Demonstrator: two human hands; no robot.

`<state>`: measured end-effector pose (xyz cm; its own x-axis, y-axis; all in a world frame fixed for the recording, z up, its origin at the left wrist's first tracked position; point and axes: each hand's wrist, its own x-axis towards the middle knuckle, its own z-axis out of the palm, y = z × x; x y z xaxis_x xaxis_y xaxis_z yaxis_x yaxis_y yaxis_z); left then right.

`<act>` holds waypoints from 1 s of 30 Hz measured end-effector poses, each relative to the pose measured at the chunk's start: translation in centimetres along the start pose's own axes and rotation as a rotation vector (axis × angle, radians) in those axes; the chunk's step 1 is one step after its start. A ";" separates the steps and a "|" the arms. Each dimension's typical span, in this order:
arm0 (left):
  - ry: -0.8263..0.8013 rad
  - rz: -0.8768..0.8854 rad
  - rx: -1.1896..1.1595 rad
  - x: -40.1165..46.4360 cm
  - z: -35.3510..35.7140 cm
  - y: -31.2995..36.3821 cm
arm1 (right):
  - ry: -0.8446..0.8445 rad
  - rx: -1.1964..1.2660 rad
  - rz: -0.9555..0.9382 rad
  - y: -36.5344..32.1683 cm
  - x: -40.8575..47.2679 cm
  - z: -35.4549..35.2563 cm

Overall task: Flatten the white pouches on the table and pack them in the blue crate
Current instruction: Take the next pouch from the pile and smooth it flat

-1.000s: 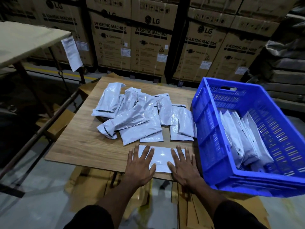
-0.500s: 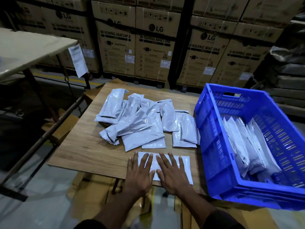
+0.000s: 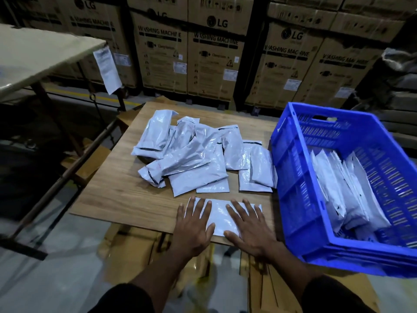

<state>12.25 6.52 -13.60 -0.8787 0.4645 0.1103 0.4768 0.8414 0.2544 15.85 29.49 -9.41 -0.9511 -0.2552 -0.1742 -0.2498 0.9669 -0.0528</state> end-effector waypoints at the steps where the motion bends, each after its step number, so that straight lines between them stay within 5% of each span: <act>1: -0.003 0.005 0.000 0.1 0.0 -0.3 | -0.008 0.012 -0.029 0.1 -0.2 -0.3; 9: -0.115 0.000 0.035 0.7 -0.8 -1.2 | 0.189 -0.097 -0.136 -0.1 -2.1 0.2; 14: -0.029 0.089 0.167 0.2 -1.5 -0.9 | 0.333 0.114 -0.096 -0.5 -0.9 -1.2; 19: 0.055 0.042 0.227 1.0 -3.5 -1.0 | 0.281 -0.259 -0.425 -1.1 -2.1 -2.9; 23: 0.087 0.096 0.257 1.3 -4.2 -1.7 | 0.434 -0.354 -0.564 -1.2 -1.5 -3.4; 27: 0.038 0.059 0.265 1.2 -4.7 -2.2 | 0.453 -0.279 -0.611 -1.6 0.4 -4.9; 30: 0.146 0.043 0.280 0.8 -5.6 -2.0 | 0.406 -0.079 -0.566 -1.4 1.1 -6.6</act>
<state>10.44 3.71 -8.62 -0.8422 0.4741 0.2569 0.4845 0.8744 -0.0252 13.98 27.91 -3.07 -0.6596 -0.7119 0.2412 -0.7247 0.6875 0.0474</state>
